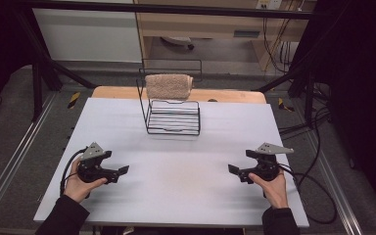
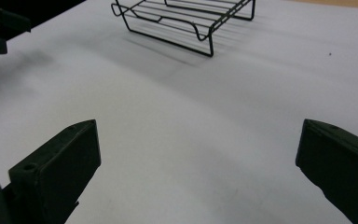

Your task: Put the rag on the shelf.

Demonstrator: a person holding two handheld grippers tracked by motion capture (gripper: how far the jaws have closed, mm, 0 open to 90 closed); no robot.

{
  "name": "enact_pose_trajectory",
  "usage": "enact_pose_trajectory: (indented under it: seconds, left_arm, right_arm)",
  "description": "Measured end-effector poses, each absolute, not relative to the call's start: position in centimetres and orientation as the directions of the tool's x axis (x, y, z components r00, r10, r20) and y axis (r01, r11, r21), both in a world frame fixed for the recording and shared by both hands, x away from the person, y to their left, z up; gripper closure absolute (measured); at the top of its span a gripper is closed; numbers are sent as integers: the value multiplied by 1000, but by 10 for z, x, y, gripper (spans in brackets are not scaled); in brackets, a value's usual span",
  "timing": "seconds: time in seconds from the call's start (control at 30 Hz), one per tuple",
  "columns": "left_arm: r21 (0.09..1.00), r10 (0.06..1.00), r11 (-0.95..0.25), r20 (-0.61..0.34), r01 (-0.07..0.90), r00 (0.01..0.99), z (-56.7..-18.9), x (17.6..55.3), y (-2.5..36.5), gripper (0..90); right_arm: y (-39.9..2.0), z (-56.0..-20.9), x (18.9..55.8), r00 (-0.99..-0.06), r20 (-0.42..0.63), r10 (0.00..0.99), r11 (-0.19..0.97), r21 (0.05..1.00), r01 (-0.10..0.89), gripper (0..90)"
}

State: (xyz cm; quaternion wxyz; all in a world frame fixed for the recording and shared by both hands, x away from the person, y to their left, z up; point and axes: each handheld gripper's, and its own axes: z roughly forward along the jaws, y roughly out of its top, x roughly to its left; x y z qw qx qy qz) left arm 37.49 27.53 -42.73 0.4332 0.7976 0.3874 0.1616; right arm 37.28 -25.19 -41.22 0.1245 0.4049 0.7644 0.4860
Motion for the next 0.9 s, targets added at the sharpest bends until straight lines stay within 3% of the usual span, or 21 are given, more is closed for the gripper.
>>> enact_pose_trajectory:
  seconds: [0.47,0.9]
  left_arm:
    - [800,758,-359,-52,481,651,-445,365,286,74]
    - [807,761,-357,-41,471,647,-448,358,290,71]
  right_arm:
    - [-273,-444,358,-648,198,735,236,821,519,4]
    - [-277,-450,352,-632,192,751,243,809,535,4]
